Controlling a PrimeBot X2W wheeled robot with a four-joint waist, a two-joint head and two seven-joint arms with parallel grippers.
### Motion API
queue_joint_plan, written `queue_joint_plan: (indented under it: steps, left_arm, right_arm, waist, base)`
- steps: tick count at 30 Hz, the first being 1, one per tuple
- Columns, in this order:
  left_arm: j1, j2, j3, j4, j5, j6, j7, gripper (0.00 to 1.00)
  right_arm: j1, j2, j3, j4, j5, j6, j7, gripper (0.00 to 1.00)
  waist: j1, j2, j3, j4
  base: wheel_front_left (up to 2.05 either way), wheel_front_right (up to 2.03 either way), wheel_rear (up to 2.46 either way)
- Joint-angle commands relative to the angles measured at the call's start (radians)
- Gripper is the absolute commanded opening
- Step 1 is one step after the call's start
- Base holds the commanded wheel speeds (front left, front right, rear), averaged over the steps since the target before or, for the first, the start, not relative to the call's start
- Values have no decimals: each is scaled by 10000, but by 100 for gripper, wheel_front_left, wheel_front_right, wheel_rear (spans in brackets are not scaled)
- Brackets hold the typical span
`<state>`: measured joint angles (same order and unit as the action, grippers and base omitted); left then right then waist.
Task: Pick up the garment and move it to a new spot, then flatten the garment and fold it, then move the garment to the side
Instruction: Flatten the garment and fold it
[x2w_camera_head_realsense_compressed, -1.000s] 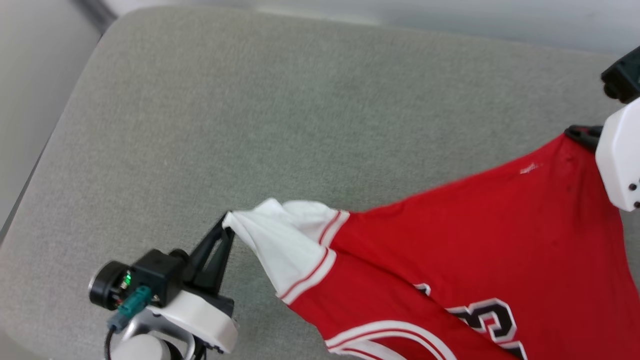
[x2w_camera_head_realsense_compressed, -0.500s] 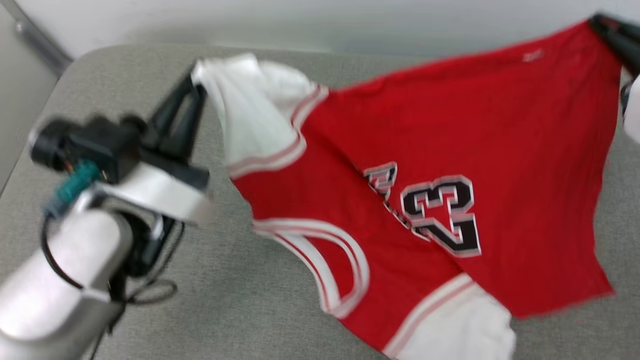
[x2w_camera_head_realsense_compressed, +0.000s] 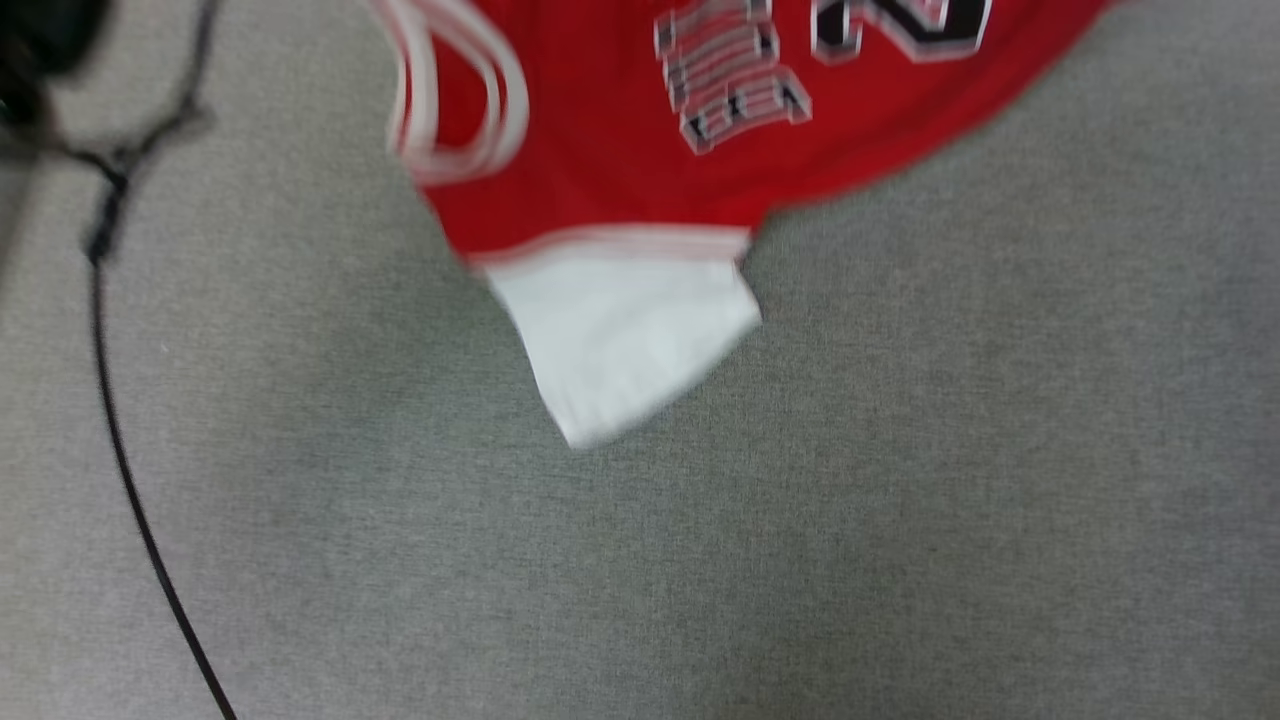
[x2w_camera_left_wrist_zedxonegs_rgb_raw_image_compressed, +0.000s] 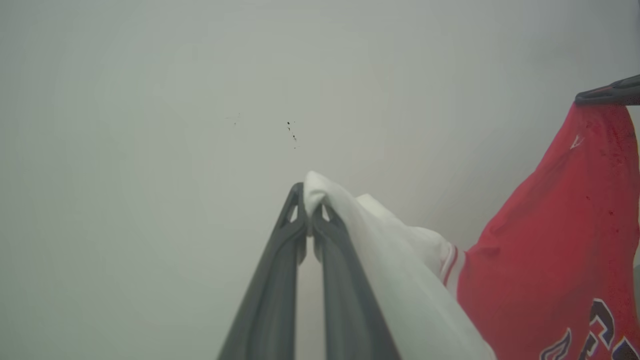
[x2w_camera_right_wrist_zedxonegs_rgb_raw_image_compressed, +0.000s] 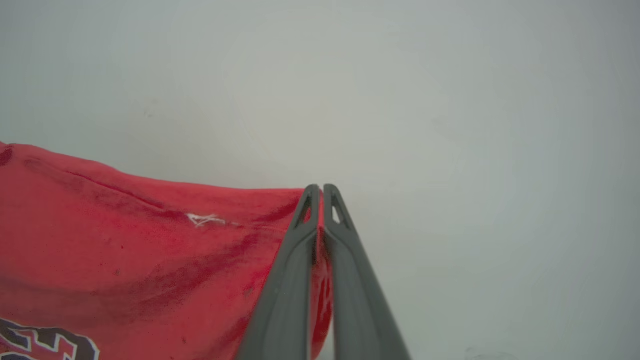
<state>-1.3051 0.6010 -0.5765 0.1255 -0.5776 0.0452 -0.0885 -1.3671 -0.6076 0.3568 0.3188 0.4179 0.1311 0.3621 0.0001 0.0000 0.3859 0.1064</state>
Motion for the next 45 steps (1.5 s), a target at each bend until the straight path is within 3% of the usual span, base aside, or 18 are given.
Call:
queue_joint_plan:
  steps: [1, 11, 19, 31, 38, 45]
  left_arm:
    - [-848, -72, 146, 333, 104, -176, 2, 0]
    - [-4308, -342, 495, 2328, 365, -989, -228, 0]
    - [-4458, -578, 409, 3816, 153, -1350, -925, 0]
    - [-1057, -732, 67, 4352, -431, -1477, -1670, 0]
    - [2566, -499, -32, 2819, -560, -805, -1765, 0]
    - [5927, -208, -450, 1127, -667, -67, -1775, 0]
  right_arm:
    - [-723, 160, 43, 214, -240, -7, -12, 0]
    - [-3955, 904, 590, 2001, -1135, -7, -626, 0]
    - [-4391, 1224, 1448, 3230, -831, -7, -1319, 0]
    - [-1650, 833, 2960, 3820, 631, -7, -2703, 0]
    - [1148, 182, 3798, 2968, 1617, -7, -3231, 0]
    - [4253, -470, 3846, 1819, 2173, -6, -3324, 0]
  waist:
    - [-1, 0, 527, -78]
    - [-1, 0, 1695, -91]
    - [-1, 0, 2131, -48]
    - [-1, 0, 1567, -108]
    - [-1, 0, 613, -173]
    - [-1, 0, -550, -95]
  base:
    - [0, 0, 0]
    - [0, 0, 0]
    - [0, 0, 0]
    - [0, 0, 0]
    - [0, 0, 0]
    - [0, 0, 0]
